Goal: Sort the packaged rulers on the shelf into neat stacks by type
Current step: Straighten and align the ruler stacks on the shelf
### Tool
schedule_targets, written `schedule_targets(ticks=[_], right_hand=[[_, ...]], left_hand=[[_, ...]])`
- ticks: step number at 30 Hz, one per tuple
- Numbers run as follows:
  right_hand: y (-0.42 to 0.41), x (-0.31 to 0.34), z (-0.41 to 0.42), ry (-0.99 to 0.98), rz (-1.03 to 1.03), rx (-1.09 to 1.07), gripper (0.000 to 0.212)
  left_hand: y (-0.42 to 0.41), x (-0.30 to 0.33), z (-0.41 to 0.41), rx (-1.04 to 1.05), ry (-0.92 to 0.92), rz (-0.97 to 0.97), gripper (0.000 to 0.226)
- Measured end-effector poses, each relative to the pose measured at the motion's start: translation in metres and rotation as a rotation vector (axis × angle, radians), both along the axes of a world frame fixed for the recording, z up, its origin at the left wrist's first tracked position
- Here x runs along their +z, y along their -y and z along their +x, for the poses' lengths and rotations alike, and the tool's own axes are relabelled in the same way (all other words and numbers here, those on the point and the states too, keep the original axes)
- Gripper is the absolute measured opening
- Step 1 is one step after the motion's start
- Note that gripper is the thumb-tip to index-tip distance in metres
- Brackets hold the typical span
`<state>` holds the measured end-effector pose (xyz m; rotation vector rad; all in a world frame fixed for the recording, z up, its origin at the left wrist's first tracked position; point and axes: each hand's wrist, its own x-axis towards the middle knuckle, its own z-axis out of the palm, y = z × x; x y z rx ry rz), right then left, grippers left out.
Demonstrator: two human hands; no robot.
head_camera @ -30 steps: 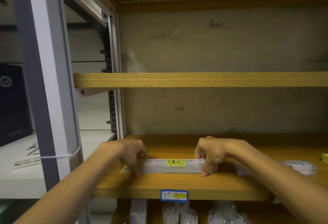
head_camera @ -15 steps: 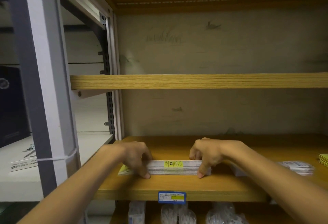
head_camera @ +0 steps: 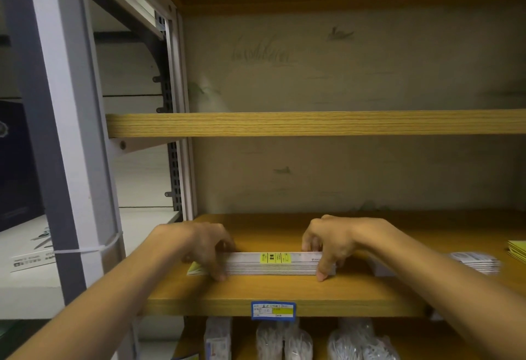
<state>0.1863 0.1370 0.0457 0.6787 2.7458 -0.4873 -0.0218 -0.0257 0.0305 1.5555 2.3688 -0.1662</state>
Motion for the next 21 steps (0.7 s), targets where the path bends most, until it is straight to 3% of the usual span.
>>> schedule_targets(ticks=[3, 9, 21], right_hand=[[0.0012, 0.0017, -0.0003, 0.027, 0.025, -0.009, 0.065], [0.0042, 0.0022, -0.005, 0.035, 0.066, 0.011, 0.051], [0.0055, 0.0022, -0.0031, 0.017, 0.062, 0.026, 0.042]], left_hand=[[0.0049, 0.0008, -0.0076, 0.038, 0.035, -0.032, 0.068], [0.003, 0.0041, -0.0031, -0.044, -0.097, -0.043, 0.063], [-0.0032, 0.0041, -0.0011, -0.039, -0.049, -0.06, 0.067]])
